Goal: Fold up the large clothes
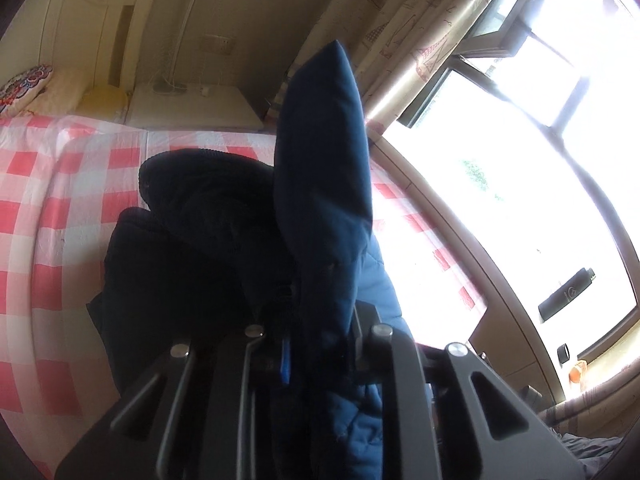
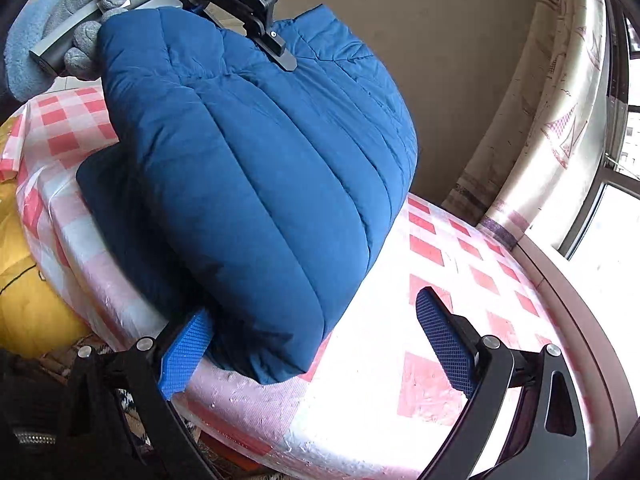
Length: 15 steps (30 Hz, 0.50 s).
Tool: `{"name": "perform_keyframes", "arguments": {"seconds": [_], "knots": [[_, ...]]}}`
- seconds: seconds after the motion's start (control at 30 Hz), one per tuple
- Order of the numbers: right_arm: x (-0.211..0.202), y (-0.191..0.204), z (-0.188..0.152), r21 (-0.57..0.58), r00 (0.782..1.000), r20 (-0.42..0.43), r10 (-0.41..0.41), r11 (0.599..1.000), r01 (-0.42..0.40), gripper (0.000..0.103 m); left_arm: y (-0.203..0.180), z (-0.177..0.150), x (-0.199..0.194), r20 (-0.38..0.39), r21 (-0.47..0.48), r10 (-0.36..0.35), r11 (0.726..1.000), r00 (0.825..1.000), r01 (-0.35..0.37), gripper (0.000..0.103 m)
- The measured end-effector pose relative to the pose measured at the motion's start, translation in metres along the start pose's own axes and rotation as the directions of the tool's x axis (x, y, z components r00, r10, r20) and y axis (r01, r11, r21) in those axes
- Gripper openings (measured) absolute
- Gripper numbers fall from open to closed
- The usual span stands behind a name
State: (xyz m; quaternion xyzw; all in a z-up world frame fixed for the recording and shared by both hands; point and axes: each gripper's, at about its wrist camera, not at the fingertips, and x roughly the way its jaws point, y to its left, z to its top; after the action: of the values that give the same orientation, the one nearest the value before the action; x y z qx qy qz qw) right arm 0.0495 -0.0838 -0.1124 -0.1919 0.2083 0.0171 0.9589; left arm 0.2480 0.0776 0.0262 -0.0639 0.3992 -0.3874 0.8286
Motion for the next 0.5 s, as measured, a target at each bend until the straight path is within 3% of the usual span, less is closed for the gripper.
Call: {"name": "perform_keyframes", "arguments": {"seconds": [0.07,0.13,0.23,0.27,0.3,0.33,0.37,0.5], "knots": [[0.007,-0.002,0.007,0.015,0.999,-0.014,-0.030,0.999,0.030,0.091,-0.006,-0.001,-0.019,0.034,0.025,0.007,1.000,0.999,-0.008,0.018],[0.023,-0.001,0.010,0.002,0.995,-0.096,-0.031,1.000,0.031,0.091,0.006,-0.006,-0.028,0.057,0.006,0.001,1.000,0.998,-0.001,0.018],[0.030,0.008,0.004,-0.020,0.990,-0.137,-0.027,0.999,0.025,0.091,0.062,-0.038,-0.016,0.074,-0.101,0.042,0.994,0.996,-0.034,0.018],[0.031,0.008,0.003,-0.022,0.990,-0.142,-0.022,1.000,0.019,0.091,0.091,-0.053,-0.008,0.067,-0.174,0.017,0.985,0.998,-0.005,0.019],[0.031,0.005,0.005,-0.016,0.989,-0.145,-0.015,1.000,0.013,0.091,0.115,-0.068,-0.002,0.097,-0.240,-0.058,0.967,0.994,0.080,0.019],[0.033,0.004,0.005,-0.013,0.989,-0.148,-0.012,1.000,0.010,0.091,0.133,-0.081,-0.001,0.151,-0.276,-0.133,0.946,0.980,0.171,0.019],[0.036,0.003,0.005,-0.015,0.989,-0.151,-0.011,1.000,0.009,0.091,0.142,-0.089,-0.002,0.194,-0.281,-0.166,0.935,0.967,0.217,0.019],[0.041,0.000,0.007,-0.007,0.987,-0.162,0.010,1.000,-0.012,0.091,0.139,-0.084,0.000,0.192,-0.238,-0.137,0.954,0.972,0.182,0.020]]}}
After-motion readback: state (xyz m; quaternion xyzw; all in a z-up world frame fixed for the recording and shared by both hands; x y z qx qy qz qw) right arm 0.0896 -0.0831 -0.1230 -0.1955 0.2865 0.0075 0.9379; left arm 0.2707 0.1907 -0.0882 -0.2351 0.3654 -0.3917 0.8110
